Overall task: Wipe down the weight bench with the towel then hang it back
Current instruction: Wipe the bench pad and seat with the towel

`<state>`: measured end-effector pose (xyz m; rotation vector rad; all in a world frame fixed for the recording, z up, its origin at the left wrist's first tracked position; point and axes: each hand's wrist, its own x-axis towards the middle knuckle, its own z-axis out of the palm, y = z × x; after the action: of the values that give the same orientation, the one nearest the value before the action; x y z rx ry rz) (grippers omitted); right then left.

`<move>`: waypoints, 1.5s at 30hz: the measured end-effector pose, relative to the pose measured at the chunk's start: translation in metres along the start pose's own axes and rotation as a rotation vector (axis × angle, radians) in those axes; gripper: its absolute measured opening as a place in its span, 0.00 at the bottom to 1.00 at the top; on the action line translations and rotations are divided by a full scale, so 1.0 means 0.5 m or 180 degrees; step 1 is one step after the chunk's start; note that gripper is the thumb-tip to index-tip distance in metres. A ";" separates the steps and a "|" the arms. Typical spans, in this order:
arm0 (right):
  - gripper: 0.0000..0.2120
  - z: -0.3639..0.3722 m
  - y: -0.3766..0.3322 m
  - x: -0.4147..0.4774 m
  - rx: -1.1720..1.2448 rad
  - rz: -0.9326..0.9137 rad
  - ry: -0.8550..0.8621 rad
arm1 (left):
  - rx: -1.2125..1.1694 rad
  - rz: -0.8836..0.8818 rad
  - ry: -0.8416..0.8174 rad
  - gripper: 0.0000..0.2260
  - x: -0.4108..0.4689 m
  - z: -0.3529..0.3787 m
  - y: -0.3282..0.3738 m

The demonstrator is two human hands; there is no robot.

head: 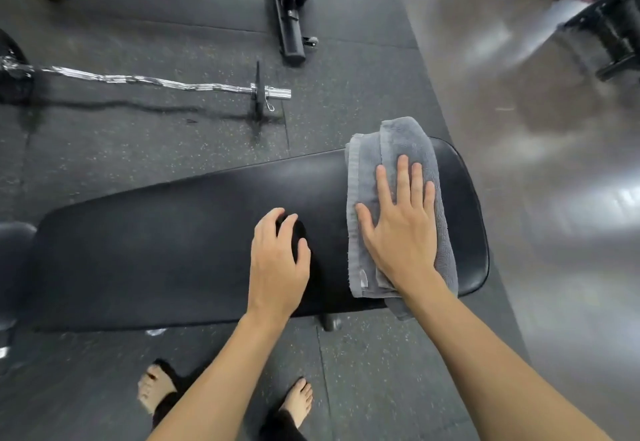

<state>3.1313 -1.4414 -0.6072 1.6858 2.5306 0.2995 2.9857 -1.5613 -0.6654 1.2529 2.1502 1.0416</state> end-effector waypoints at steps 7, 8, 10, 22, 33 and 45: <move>0.31 0.057 -0.152 -0.046 0.0189 -0.0399 -0.0115 | 0.0220 -0.0520 0.0525 0.19 0.002 -0.068 -0.271; 0.31 0.070 -0.187 -0.058 0.0212 -0.0529 -0.0149 | 0.0262 -0.0606 0.0494 0.22 -0.001 -0.085 -0.314; 0.30 0.088 -0.241 -0.075 0.0209 -0.0796 -0.0256 | 0.0347 -0.0452 0.0276 0.24 -0.004 -0.108 -0.377; 0.25 -0.018 0.051 0.044 -0.0132 0.0784 0.0010 | 0.0534 0.0686 -0.0061 0.26 0.015 -0.079 -0.406; 0.27 0.118 -0.368 -0.092 0.0074 -0.0525 -0.0250 | 0.0394 0.0637 -0.0073 0.24 0.013 -0.080 -0.408; 0.27 -0.005 0.016 0.004 -0.0149 0.1047 0.0083 | 0.1089 0.0992 -0.0239 0.31 0.114 -0.034 -0.331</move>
<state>3.1373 -1.4370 -0.6030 2.0883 2.2344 0.4014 2.8569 -1.5686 -0.7850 1.8006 2.1830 0.7408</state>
